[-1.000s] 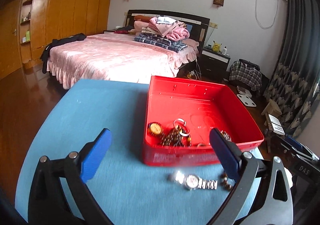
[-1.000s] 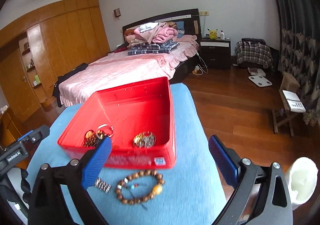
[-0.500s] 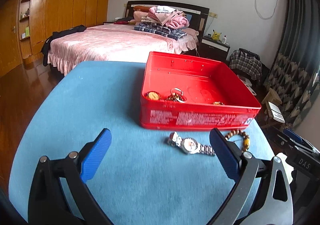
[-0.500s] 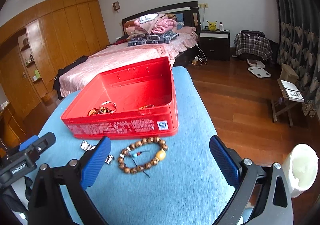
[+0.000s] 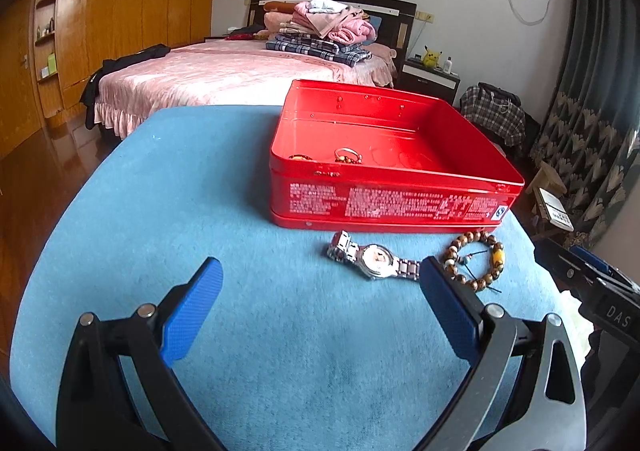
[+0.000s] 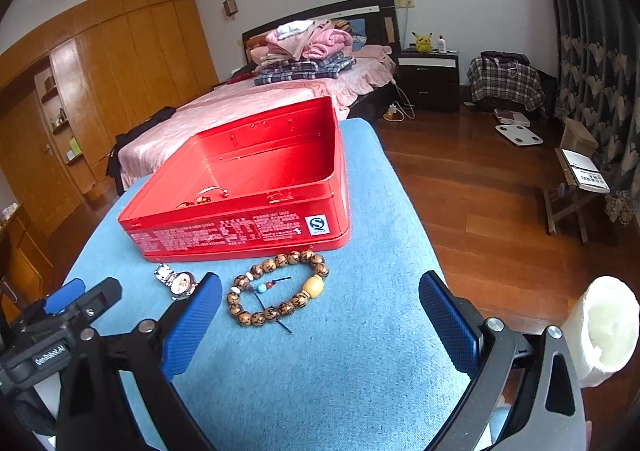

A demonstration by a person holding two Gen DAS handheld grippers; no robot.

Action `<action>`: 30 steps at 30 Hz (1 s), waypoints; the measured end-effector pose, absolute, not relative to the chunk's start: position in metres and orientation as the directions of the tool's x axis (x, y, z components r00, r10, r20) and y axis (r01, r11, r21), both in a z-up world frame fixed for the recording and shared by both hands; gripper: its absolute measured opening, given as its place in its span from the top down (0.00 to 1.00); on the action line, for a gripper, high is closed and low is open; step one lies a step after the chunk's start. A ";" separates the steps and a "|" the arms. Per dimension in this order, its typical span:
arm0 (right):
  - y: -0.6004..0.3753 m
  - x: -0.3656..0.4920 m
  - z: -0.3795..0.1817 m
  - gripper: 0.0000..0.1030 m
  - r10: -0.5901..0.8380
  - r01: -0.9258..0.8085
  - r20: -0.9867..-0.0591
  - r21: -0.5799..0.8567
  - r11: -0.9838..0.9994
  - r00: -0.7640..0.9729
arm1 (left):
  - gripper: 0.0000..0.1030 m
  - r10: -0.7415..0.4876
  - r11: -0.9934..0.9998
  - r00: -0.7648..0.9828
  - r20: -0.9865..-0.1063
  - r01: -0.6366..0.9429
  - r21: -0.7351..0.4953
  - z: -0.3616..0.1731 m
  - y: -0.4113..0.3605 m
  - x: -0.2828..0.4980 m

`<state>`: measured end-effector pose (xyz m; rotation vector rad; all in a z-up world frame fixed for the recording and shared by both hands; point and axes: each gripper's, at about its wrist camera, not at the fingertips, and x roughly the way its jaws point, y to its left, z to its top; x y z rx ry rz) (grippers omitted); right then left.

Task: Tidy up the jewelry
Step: 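Move both open tools back toward the silver watch and wooden bead bracelet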

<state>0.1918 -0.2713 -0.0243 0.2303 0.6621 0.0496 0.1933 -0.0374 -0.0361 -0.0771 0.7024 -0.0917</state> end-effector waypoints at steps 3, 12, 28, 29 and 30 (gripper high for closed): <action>-0.269 0.192 -0.026 0.06 0.127 0.015 -0.603 0.224 0.974 0.788 | 0.07 -0.113 0.993 0.754 -0.647 0.059 -0.106 -0.039 -0.040 0.193; -0.264 0.193 -0.028 0.07 0.175 -0.043 -0.608 0.225 0.973 0.774 | 0.07 -0.106 0.993 0.742 -0.662 0.050 -0.103 -0.048 -0.040 0.196; -0.263 0.225 -0.056 0.34 0.162 0.027 -0.715 0.245 0.969 0.680 | 0.07 -0.114 0.992 0.732 -0.672 0.047 -0.117 -0.053 -0.038 0.200; -0.263 0.227 -0.056 0.35 0.160 0.029 -0.718 0.243 0.970 0.678 | 0.07 -0.120 0.991 0.727 -0.676 0.049 -0.123 -0.054 -0.038 0.203; -0.263 0.228 -0.056 0.35 0.157 0.030 -0.721 0.239 0.970 0.675 | 0.07 -0.128 0.990 0.721 -0.681 0.051 -0.132 -0.055 -0.039 0.206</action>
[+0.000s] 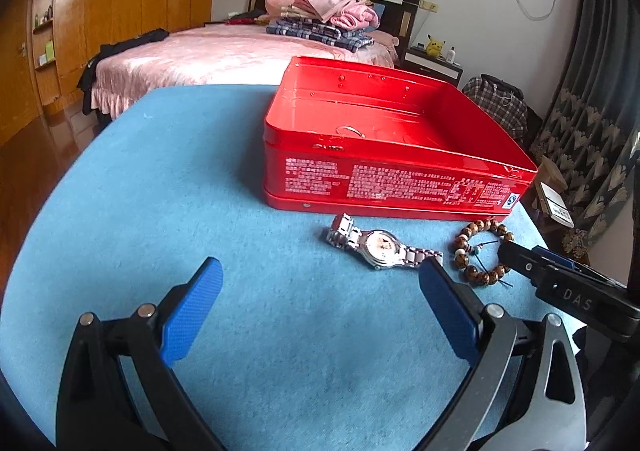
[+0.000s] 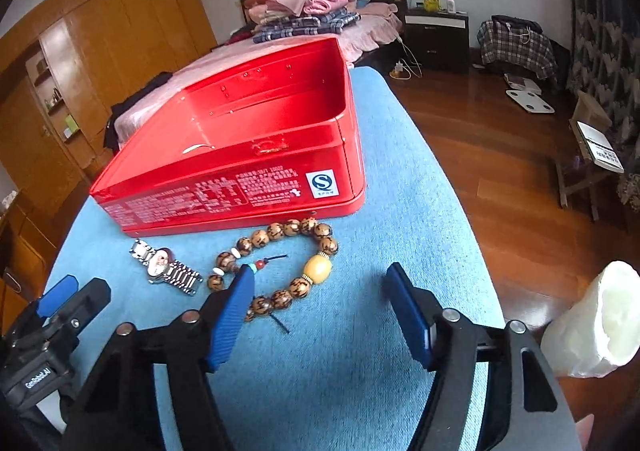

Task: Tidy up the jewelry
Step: 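Move both open tools back toward the silver watch and wooden bead bracelet, then grasp the silver watch with the left tool while the right tool grasps the wooden bead bracelet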

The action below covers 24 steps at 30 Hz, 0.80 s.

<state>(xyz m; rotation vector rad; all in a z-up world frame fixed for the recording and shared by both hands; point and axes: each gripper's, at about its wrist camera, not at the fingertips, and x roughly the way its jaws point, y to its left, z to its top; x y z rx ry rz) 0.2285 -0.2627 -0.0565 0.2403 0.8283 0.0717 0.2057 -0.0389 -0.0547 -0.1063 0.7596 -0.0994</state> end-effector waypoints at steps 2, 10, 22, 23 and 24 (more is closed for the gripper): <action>-0.261 0.231 -0.056 0.37 0.157 0.028 -0.722 0.237 0.971 0.674 | 0.07 -0.144 0.987 0.709 -0.690 0.055 -0.150 -0.056 -0.040 0.212; -0.259 0.229 -0.056 0.41 0.180 0.013 -0.717 0.256 0.967 0.674 | 0.35 -0.177 0.982 0.665 -0.725 0.069 -0.176 -0.064 -0.041 0.238; -0.263 0.228 -0.056 0.41 0.206 -0.002 -0.705 0.278 0.961 0.678 | 0.56 -0.235 0.970 0.620 -0.749 0.100 -0.221 -0.072 -0.044 0.254; -0.263 0.229 -0.056 0.41 0.207 -0.003 -0.705 0.279 0.960 0.679 | 0.60 -0.243 0.968 0.619 -0.747 0.104 -0.229 -0.072 -0.044 0.255; -0.263 0.229 -0.056 0.41 0.209 -0.004 -0.704 0.281 0.960 0.679 | 0.62 -0.250 0.966 0.618 -0.745 0.108 -0.234 -0.072 -0.044 0.256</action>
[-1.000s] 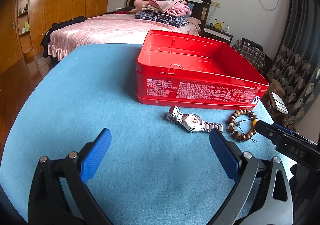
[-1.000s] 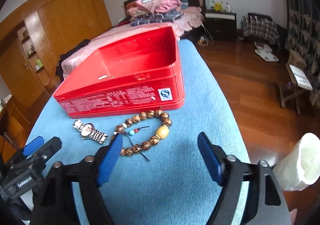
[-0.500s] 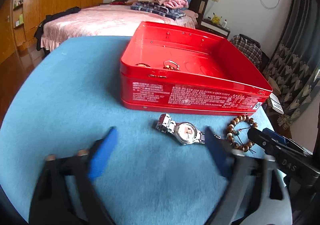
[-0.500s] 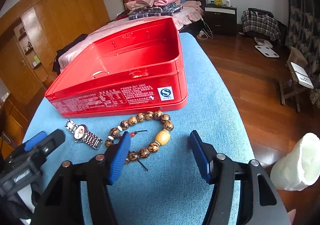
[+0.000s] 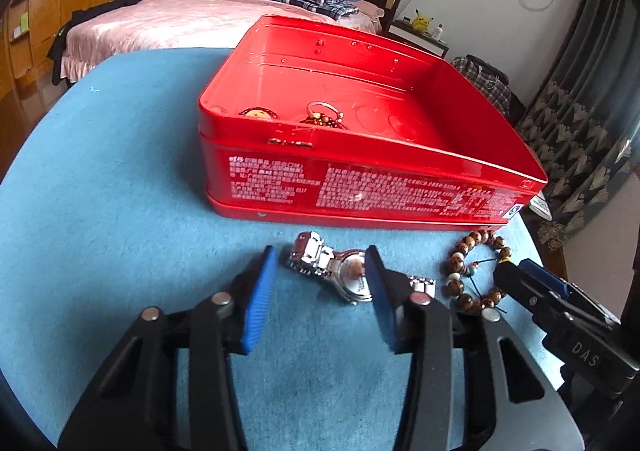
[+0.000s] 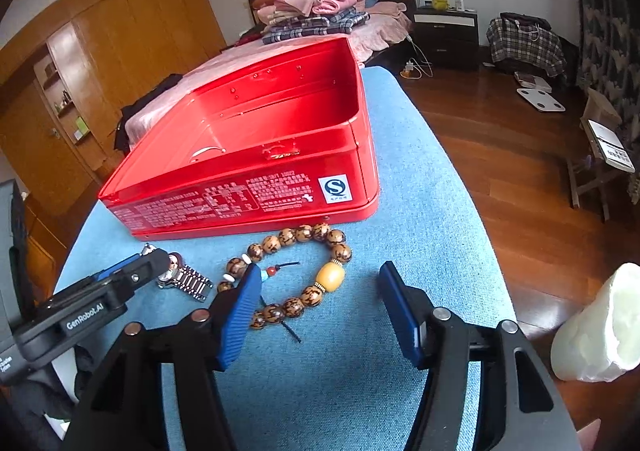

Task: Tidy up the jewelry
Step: 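Grasp the silver watch with the left tool while the right tool grasps the wooden bead bracelet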

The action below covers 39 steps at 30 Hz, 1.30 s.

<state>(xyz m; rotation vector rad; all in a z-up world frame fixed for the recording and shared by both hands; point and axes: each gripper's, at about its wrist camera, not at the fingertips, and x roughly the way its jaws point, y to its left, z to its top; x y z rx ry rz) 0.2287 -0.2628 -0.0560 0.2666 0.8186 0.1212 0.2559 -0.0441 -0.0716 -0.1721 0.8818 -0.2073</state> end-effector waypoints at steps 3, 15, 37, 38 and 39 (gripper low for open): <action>-0.263 0.229 -0.056 0.41 0.209 -0.005 -0.704 0.280 0.960 0.679 | 0.68 -0.254 0.965 0.620 -0.742 0.116 -0.233 -0.071 -0.047 0.256; -0.258 0.229 -0.056 0.41 0.205 -0.009 -0.706 0.270 0.963 0.678 | 0.88 -0.204 0.978 0.650 -0.732 0.102 -0.182 -0.065 -0.049 0.241; -0.257 0.224 -0.057 0.41 0.196 -0.008 -0.708 0.259 0.966 0.678 | 0.39 -0.214 0.975 0.644 -0.735 0.097 -0.199 -0.062 -0.033 0.202; -0.257 0.223 -0.057 0.41 0.196 -0.008 -0.708 0.260 0.966 0.678 | 0.39 -0.211 0.976 0.640 -0.739 0.098 -0.194 -0.064 -0.035 0.207; -0.257 0.224 -0.057 0.41 0.197 -0.008 -0.708 0.261 0.965 0.678 | 0.39 -0.206 0.978 0.638 -0.742 0.098 -0.186 -0.065 -0.037 0.211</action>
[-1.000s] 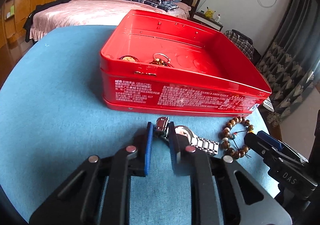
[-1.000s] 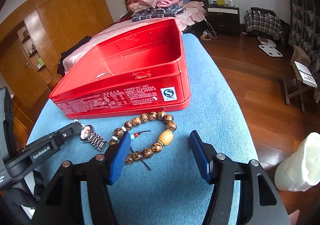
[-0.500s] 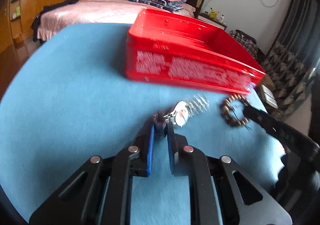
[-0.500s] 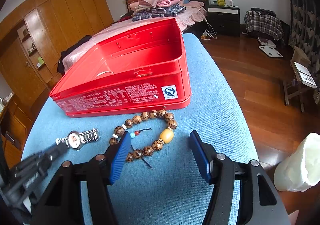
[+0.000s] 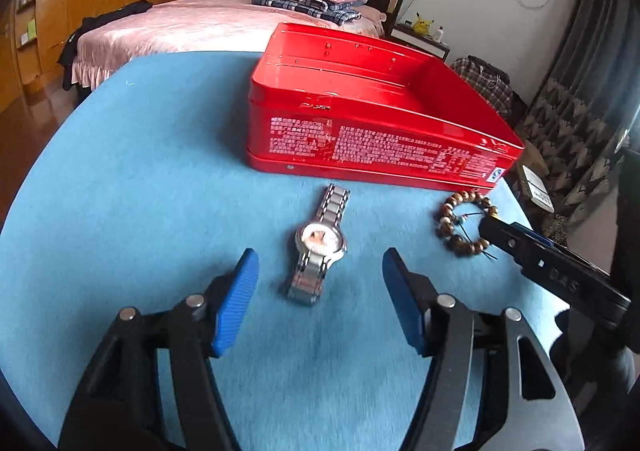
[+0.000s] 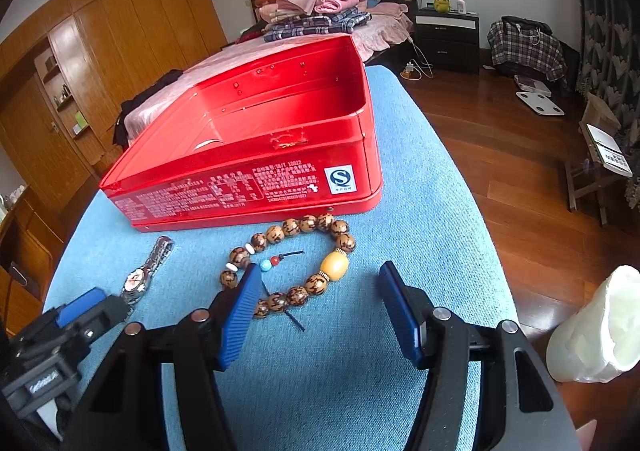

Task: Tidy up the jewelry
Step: 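Grasp the silver watch with the left tool while the right tool grasps the wooden bead bracelet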

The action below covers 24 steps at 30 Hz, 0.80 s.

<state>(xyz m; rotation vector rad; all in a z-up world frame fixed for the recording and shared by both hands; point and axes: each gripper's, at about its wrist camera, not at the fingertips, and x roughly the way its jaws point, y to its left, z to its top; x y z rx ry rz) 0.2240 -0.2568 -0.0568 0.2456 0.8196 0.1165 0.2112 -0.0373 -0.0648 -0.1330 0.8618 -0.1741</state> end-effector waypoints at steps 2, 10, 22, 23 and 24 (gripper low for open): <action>-0.257 0.224 -0.057 0.41 0.199 -0.008 -0.708 0.264 0.964 0.678 | 0.39 -0.197 0.980 0.632 -0.749 0.097 -0.176 -0.067 -0.040 0.217; -0.257 0.223 -0.057 0.41 0.200 -0.008 -0.709 0.265 0.964 0.677 | 0.65 -0.187 0.982 0.626 -0.757 0.096 -0.163 -0.073 -0.040 0.226; -0.255 0.227 -0.057 0.40 0.196 -0.006 -0.715 0.259 0.966 0.671 | 0.71 -0.191 0.981 0.636 -0.748 0.103 -0.163 -0.074 -0.040 0.218; -0.253 0.228 -0.057 0.40 0.190 -0.005 -0.718 0.252 0.968 0.669 | 0.70 -0.185 0.982 0.636 -0.749 0.102 -0.157 -0.075 -0.041 0.217; -0.251 0.229 -0.057 0.40 0.179 -0.003 -0.724 0.237 0.972 0.666 | 0.69 -0.174 0.985 0.634 -0.753 0.099 -0.145 -0.075 -0.043 0.217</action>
